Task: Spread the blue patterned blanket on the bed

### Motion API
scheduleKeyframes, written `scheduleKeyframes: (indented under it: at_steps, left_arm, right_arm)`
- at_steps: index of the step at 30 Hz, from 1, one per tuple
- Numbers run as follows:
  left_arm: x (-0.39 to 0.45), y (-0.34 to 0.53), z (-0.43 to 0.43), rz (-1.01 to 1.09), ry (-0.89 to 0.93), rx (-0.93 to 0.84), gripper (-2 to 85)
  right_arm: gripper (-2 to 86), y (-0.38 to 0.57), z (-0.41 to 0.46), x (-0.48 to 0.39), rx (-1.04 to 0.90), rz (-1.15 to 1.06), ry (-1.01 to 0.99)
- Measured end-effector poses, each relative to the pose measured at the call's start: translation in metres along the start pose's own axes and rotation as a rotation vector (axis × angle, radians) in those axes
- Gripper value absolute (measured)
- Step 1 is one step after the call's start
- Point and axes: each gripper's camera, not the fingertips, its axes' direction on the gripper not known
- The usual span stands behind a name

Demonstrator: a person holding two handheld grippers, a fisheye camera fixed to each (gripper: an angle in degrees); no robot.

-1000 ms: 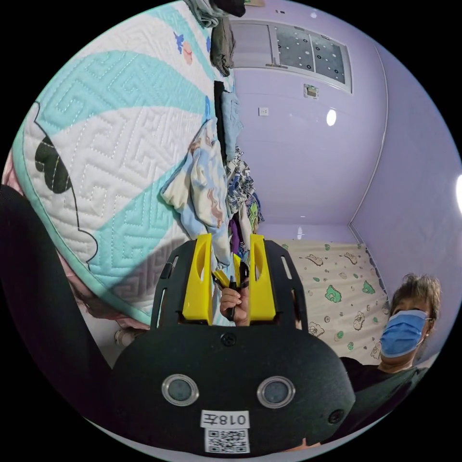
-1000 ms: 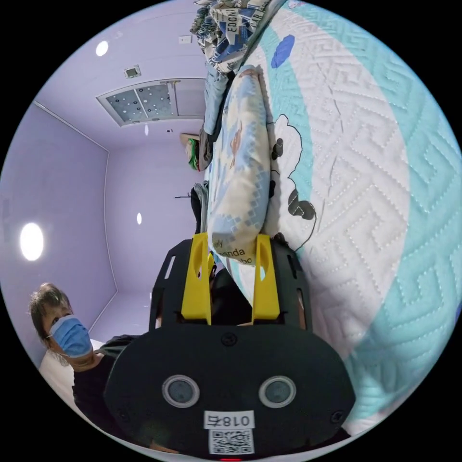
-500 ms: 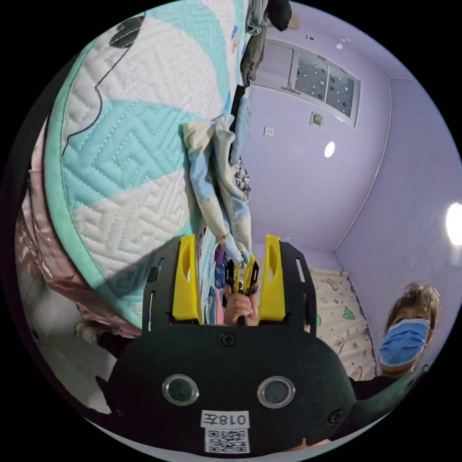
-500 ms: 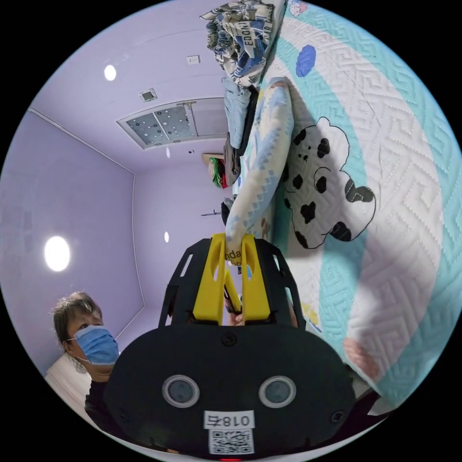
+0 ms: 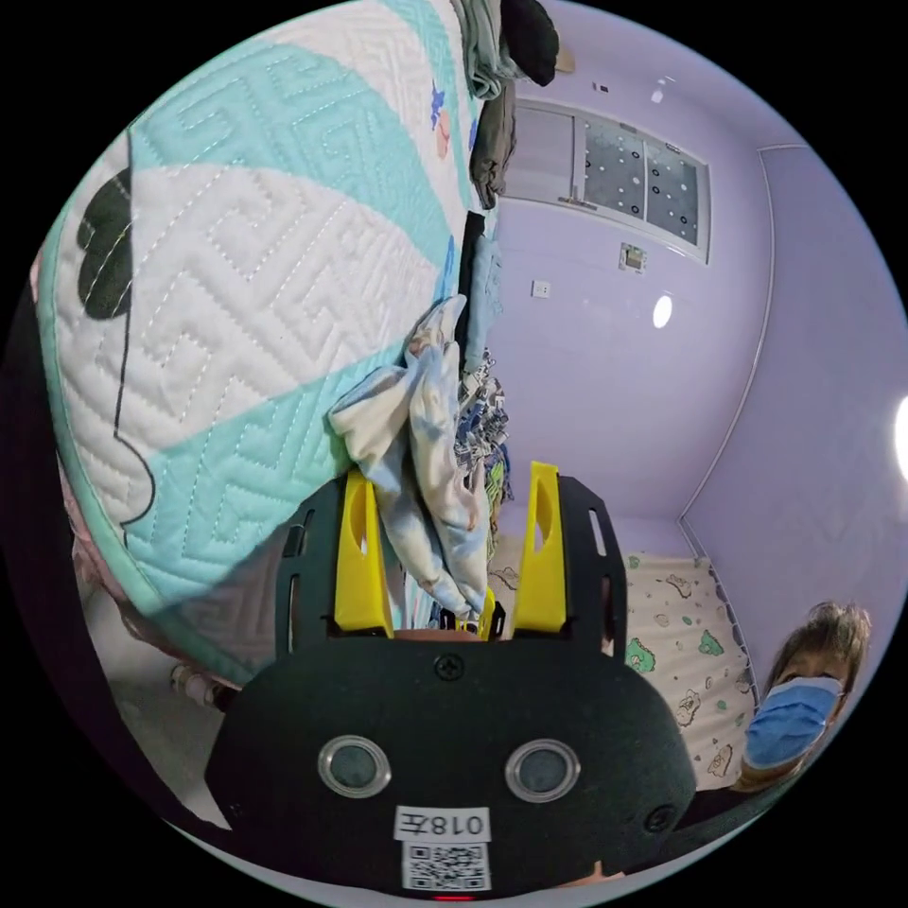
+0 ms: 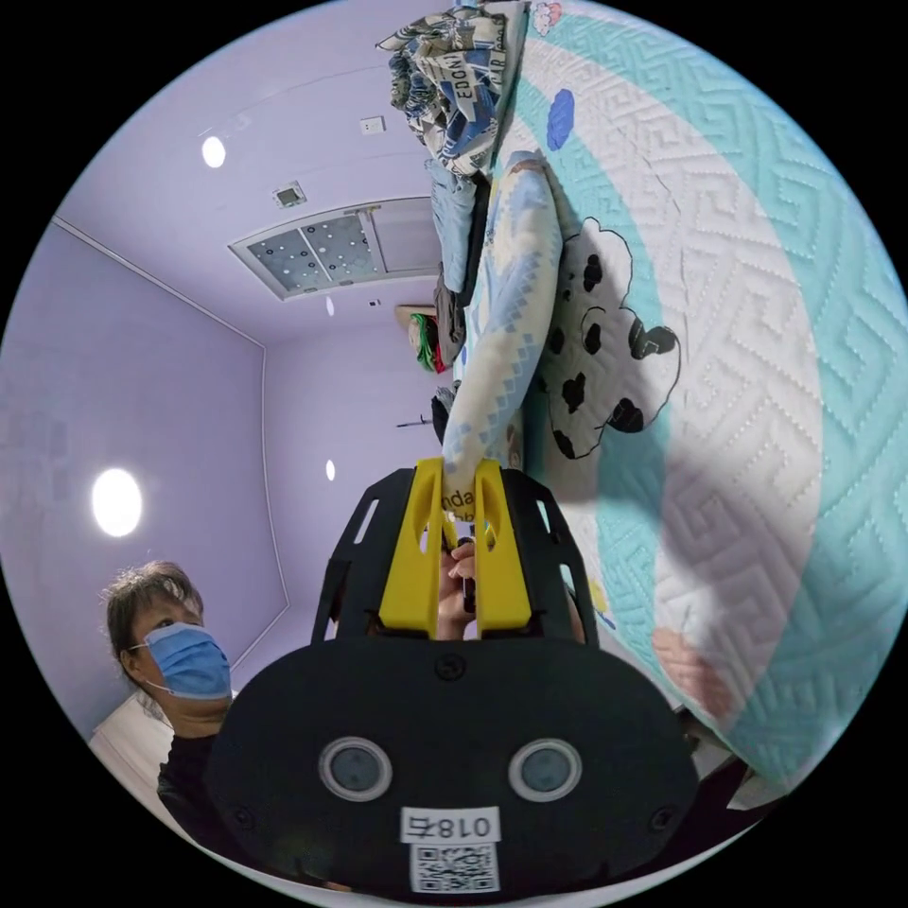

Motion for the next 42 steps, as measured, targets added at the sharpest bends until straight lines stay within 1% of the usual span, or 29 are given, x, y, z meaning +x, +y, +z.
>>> scheduleKeyframes:
  at_steps: [2,3,4,5,6,9,15,19,23,24,26,28,29,30,31,32,34,37,38,39,40,42]
  left_arm:
    - [-0.005,-0.012,-0.003,-0.004,-0.056,-0.04,16.1]
    - [-0.009,-0.019,-0.005,-0.005,-0.096,-0.065,13.0]
    - [-0.011,-0.026,-0.008,0.011,-0.143,-0.087,5.9]
    - [-0.012,-0.029,-0.01,0.022,-0.142,-0.093,2.3]
    - [-0.013,-0.035,-0.015,0.023,-0.148,-0.086,1.1]
    - [-0.002,-0.043,-0.033,0.096,-0.152,-0.077,-0.3]
    - [0.045,-0.049,-0.101,0.247,-0.005,-0.104,-0.8]
    - [0.095,-0.055,-0.174,0.41,0.102,-0.061,-0.8]
    - [0.13,-0.081,-0.236,0.544,0.141,0.015,-0.8]
    - [0.135,-0.097,-0.254,0.573,0.14,0.041,-0.9]
    - [0.137,-0.128,-0.277,0.589,0.124,0.08,-0.8]
    - [0.144,-0.184,-0.297,0.623,0.074,0.113,-0.8]
    - [0.147,-0.201,-0.3,0.63,0.07,0.111,-0.8]
    - [0.155,-0.236,-0.305,0.642,0.076,0.109,-0.8]
    - [0.17,-0.27,-0.311,0.672,0.085,0.105,-0.8]
    - [0.179,-0.287,-0.313,0.691,0.09,0.098,-0.8]
    - [0.218,-0.345,-0.33,0.776,0.12,0.099,-0.8]
    - [0.249,-0.411,-0.362,0.852,0.149,0.109,-0.8]
    - [0.251,-0.425,-0.369,0.855,0.152,0.102,-0.8]
    - [0.247,-0.457,-0.384,0.838,0.165,0.084,-0.8]
    - [0.236,-0.491,-0.398,0.824,0.172,0.045,-0.9]
    - [0.203,-0.538,-0.426,0.768,0.157,0.028,-0.9]
  right_arm:
    - [5.8,0.001,-0.001,0.004,-0.012,-0.007,0.014]
    - [5.8,0.001,0.0,0.005,-0.016,-0.008,0.016]
    - [5.8,0.002,0.002,0.008,-0.022,-0.011,0.021]
    - [5.7,0.003,0.004,0.011,-0.032,-0.012,0.023]
    - [5.7,0.003,0.006,0.011,-0.035,-0.014,0.022]
    - [5.6,0.01,0.013,0.009,-0.052,-0.05,-0.011]
    - [5.2,0.036,0.031,-0.041,-0.124,-0.23,-0.089]
    - [5.1,0.051,0.069,-0.101,-0.211,-0.392,-0.154]
    - [5.0,0.052,0.133,-0.143,-0.296,-0.5,-0.202]
    - [5.0,0.05,0.144,-0.145,-0.305,-0.504,-0.208]
    - [4.9,0.035,0.193,-0.143,-0.343,-0.484,-0.228]
    - [4.8,0.018,0.23,-0.14,-0.347,-0.466,-0.238]
    - [4.8,0.004,0.254,-0.142,-0.345,-0.457,-0.246]
    - [4.8,-0.002,0.265,-0.145,-0.34,-0.462,-0.251]
    - [4.8,-0.013,0.287,-0.156,-0.331,-0.497,-0.256]
    - [4.8,-0.022,0.308,-0.173,-0.318,-0.544,-0.261]
    - [4.9,-0.028,0.338,-0.203,-0.308,-0.639,-0.266]
    - [5.2,-0.027,0.392,-0.238,-0.306,-0.774,-0.258]
    - [5.3,-0.025,0.416,-0.24,-0.304,-0.808,-0.238]
    - [5.3,-0.024,0.429,-0.238,-0.306,-0.82,-0.226]
    - [5.3,-0.022,0.455,-0.229,-0.312,-0.829,-0.202]
    - [5.4,-0.018,0.499,-0.202,-0.331,-0.824,-0.151]
